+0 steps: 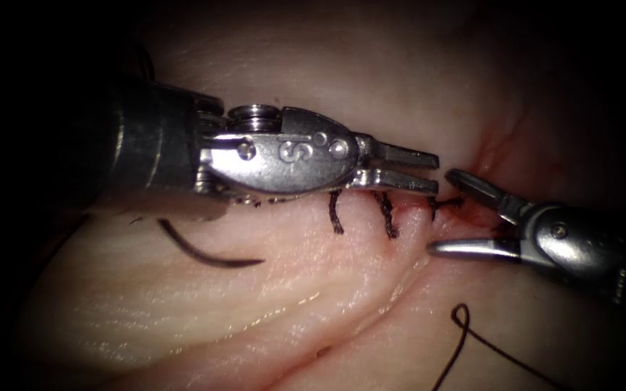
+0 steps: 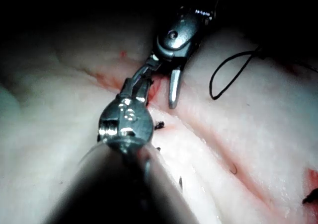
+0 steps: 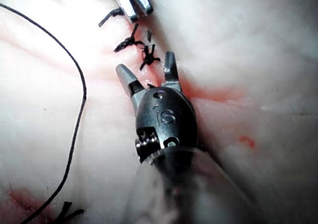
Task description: Wound Closure
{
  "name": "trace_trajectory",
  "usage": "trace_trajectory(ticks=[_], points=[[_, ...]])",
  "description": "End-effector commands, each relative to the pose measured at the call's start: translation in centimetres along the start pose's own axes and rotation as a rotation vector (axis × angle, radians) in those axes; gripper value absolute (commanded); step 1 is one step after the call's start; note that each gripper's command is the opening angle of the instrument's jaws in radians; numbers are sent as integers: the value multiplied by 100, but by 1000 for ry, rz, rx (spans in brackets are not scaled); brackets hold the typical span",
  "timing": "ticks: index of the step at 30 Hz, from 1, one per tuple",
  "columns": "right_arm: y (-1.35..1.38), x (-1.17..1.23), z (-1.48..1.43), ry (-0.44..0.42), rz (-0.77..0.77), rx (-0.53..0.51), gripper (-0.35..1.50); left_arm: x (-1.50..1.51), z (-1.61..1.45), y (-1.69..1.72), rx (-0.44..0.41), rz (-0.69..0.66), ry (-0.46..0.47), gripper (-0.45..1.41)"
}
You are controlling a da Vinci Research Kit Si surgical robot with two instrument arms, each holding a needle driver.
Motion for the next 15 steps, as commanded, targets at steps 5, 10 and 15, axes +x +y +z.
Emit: trace_trajectory(ticks=[5,10,15], points=[[0,-5,-5,2,16,12,148,-5,-12,-2,8,7,-48,34],[-1,-17,-37,-14,16,19,148,-10,-29,-2,11,3,-97,37],[10,-30,-86,-59,14,-14,148,-9,-3,4,30,-10,-104,44]])
